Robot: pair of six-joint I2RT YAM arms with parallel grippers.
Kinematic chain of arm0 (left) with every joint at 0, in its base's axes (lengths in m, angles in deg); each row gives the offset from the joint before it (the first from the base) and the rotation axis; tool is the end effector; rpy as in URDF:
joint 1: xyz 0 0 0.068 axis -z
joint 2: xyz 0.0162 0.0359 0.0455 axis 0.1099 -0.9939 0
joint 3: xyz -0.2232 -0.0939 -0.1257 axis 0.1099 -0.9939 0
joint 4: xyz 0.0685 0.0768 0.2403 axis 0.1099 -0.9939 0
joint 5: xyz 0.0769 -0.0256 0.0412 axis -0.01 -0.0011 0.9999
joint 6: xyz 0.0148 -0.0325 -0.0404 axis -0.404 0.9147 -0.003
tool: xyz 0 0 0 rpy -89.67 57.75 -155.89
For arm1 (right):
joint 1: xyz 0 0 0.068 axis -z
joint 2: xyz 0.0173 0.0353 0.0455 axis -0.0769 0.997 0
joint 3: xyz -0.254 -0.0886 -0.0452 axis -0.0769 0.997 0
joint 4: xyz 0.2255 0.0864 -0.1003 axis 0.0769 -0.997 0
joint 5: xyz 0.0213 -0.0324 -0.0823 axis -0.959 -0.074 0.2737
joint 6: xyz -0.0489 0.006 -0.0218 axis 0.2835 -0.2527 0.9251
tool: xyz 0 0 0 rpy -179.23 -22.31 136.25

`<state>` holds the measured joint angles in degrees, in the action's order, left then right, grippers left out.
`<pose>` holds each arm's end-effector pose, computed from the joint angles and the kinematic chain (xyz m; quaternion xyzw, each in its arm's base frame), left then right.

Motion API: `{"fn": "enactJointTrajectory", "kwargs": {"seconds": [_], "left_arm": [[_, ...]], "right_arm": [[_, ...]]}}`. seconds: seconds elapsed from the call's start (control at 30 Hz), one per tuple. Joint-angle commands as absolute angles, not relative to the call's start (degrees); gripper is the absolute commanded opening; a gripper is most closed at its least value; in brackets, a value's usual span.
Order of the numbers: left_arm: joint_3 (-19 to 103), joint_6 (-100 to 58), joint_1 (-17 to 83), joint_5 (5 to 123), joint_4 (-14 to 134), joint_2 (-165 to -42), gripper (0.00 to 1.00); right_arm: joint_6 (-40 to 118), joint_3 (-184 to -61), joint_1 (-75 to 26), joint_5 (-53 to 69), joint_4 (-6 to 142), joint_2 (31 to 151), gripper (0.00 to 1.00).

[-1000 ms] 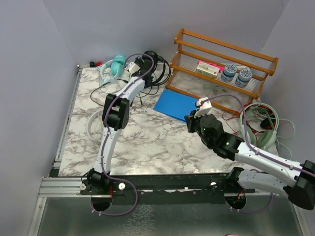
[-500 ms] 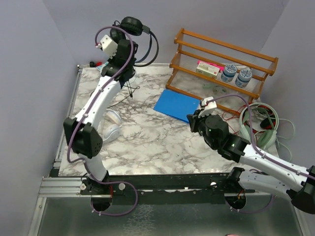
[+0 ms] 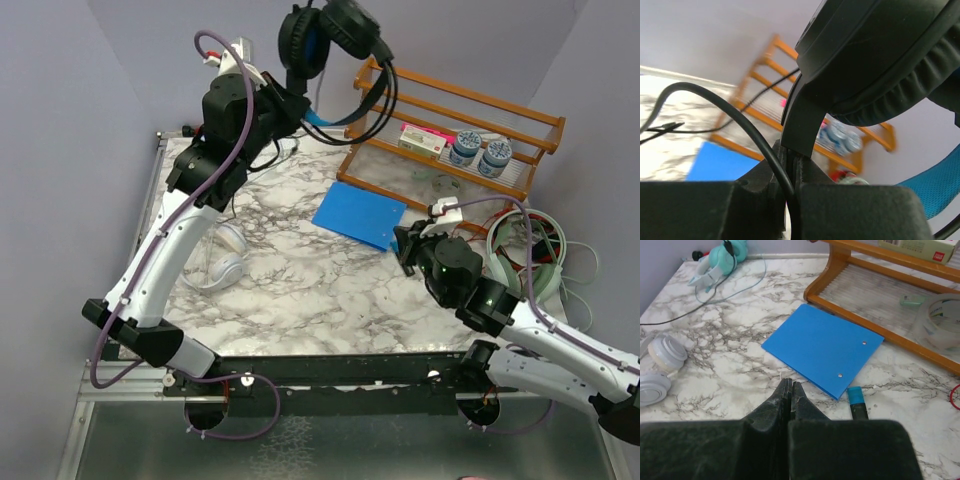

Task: Wrap the headphones
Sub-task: Pick up the headphones from the center of the board, then place the headphones at the center of the board.

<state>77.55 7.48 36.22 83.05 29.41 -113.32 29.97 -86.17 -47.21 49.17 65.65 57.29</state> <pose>0.2698 -0.1477 0.5157 -0.1283 0.7301 -0.3280 0.5856 0.1360 0.1401 0.3115 -0.0552 0.7611 0.1527 0.6280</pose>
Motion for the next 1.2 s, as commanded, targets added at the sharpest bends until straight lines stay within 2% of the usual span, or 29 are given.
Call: {"fn": "enactJointTrajectory", "kwargs": {"seconds": [0.0,0.13,0.33,0.5,0.8,0.93,1.17], "left_arm": [[82.7,9.4,40.2,70.2,36.9,-110.3,0.00],[80.6,10.1,41.5,69.1,37.5,-109.8,0.00],[65.8,6.5,41.5,75.6,36.9,-106.6,0.00],[53.4,0.6,41.6,76.0,36.3,-104.1,0.00],[38.8,-23.4,41.6,61.9,33.1,-103.3,0.00],[34.9,-29.0,41.9,53.3,34.2,-105.7,0.00],[36.0,-34.9,45.9,48.8,30.9,-115.8,0.00]], "right_arm": [[28.5,-84.8,-46.7,53.4,65.0,55.4,0.00],[27.3,-85.5,-46.7,54.3,62.7,54.7,0.00],[26.9,-84.8,-46.8,57.1,60.0,50.2,0.01],[26.7,-85.1,-46.8,60.7,55.8,46.9,0.01],[29.3,-86.7,-46.7,62.2,55.1,46.3,0.01],[32.0,-88.0,-46.7,58.7,55.5,47.5,0.01],[31.8,-88.7,-46.7,54.1,56.5,49.3,0.01]]}}
